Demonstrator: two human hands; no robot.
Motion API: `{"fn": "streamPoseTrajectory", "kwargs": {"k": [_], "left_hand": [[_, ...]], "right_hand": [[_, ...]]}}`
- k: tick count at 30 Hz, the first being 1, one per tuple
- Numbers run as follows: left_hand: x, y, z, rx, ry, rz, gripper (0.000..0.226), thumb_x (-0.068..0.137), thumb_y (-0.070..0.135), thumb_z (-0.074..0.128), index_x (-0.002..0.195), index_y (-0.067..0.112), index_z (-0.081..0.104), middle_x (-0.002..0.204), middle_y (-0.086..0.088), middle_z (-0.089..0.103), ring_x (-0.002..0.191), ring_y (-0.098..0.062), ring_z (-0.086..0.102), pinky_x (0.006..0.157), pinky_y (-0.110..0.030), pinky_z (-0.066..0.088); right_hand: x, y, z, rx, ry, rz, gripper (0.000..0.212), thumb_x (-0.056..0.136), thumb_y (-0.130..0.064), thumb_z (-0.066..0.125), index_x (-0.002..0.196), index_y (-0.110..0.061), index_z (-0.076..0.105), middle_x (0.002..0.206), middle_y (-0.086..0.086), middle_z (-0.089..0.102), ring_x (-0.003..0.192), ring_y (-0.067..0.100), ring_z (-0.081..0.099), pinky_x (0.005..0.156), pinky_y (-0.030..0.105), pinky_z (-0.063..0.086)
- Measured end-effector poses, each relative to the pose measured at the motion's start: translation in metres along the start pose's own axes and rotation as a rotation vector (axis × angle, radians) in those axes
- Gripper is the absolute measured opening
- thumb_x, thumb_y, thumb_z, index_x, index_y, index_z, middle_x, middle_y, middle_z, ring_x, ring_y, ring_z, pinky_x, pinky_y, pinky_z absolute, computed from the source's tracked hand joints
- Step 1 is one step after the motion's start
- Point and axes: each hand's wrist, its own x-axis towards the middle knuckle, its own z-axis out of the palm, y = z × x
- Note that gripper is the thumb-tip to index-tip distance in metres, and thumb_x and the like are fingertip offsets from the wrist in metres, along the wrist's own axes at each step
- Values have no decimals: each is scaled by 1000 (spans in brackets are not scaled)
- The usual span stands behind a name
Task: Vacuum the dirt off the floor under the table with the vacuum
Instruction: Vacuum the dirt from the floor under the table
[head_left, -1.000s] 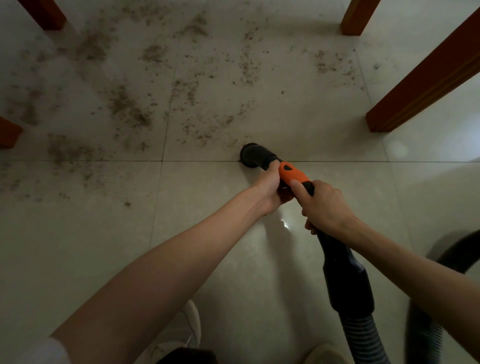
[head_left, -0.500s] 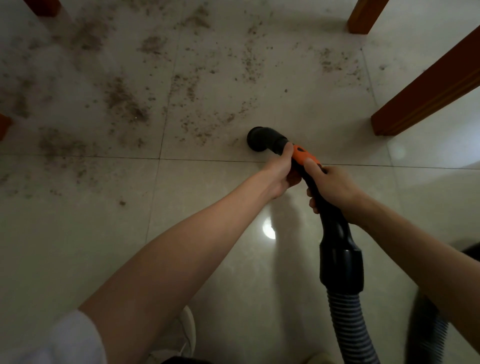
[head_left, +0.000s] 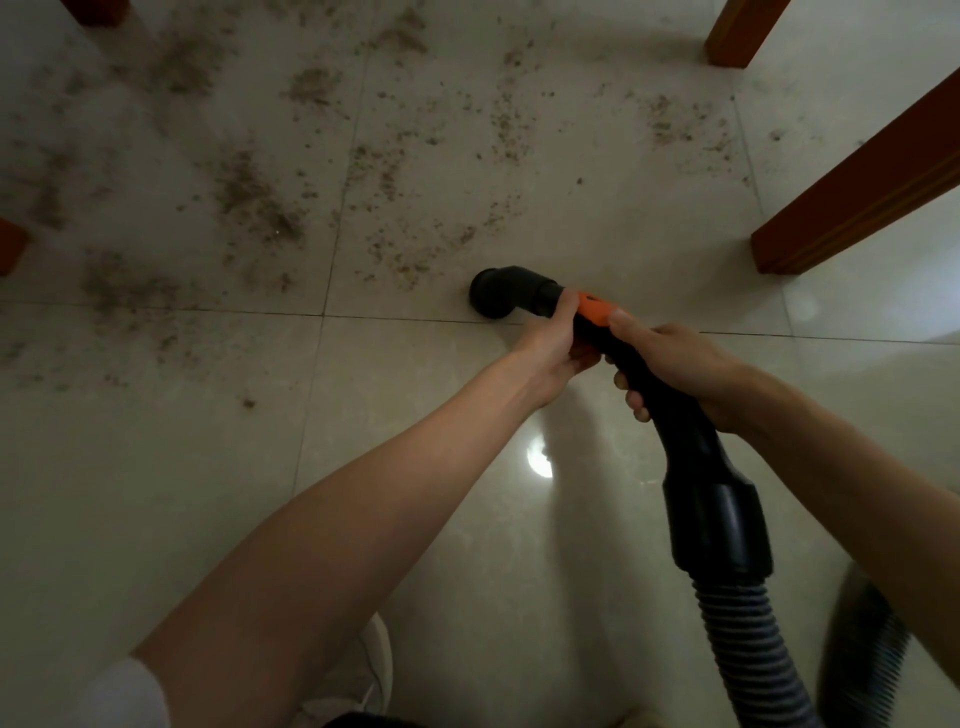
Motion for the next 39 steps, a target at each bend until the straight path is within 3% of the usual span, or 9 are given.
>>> {"fn": "streamPoseTrajectory", "kwargs": {"k": [5,10,13,16,22,28,33,36,39], "left_hand": [[0,15,6,16,31,14,27,100,31,42,87,9,53,86,-8,60,86,-22,59,77,-30,50],[2,24,6,27,39,16,26,99,27,45,82,9,53,83,-9,59,76,-19,58,74,-28,50],[6,24,4,28,28,17,24,98,27,47,85,8,53,86,-9,60,85,-21,59,80,-31,50],[6,22,1,21,25,23,23,97,28,48,100,6,54,89,-10,60,96,-24,58,79,-30,50],[2,19,-12,1,33,33,21,97,25,49,88,6,51,88,-11,61,86,-22,60,76,-29,52],[-2,14,-26,-18,42,48,34,97,28,49,116,0,53,98,-12,62,97,-23,60,80,-29,49],[-2,14,-33,-10,43,68,27,99,28,45,102,4,56,94,-11,62,98,-23,59,87,-30,47],[-1,15,-34,-1,51,58,36,98,30,45,119,1,53,106,-14,61,99,-23,59,84,-29,47],[2,18,-35,0,67,63,37,98,30,47,121,1,52,108,-14,61,100,-23,59,82,-29,48]], "right_hand": [[10,-7,8,4,70,-21,46,98,-44,44,99,1,53,67,9,52,44,15,50,41,25,46],[19,-12,12,21,115,-34,45,97,-44,45,97,1,54,66,9,52,44,16,50,42,26,46],[20,-12,12,19,108,-28,44,97,-45,46,93,-2,53,66,9,52,44,16,50,43,27,46],[20,-12,12,3,89,-29,44,97,-45,46,93,-2,53,65,9,51,43,16,51,42,26,46],[15,-14,17,-26,24,-25,45,97,-45,45,96,0,52,64,9,50,41,14,50,39,23,46],[11,-16,25,-65,-28,-21,45,97,-44,45,99,0,52,65,9,50,38,12,50,39,21,46],[11,-19,31,-78,-34,-32,47,98,-43,44,103,2,51,67,10,48,37,11,49,38,21,45],[12,-19,33,-95,-25,-35,47,98,-45,43,101,2,52,67,9,49,40,12,50,39,22,46],[16,-20,35,-112,-3,-40,47,98,-45,43,100,2,53,67,9,51,41,13,51,39,23,46]]}}
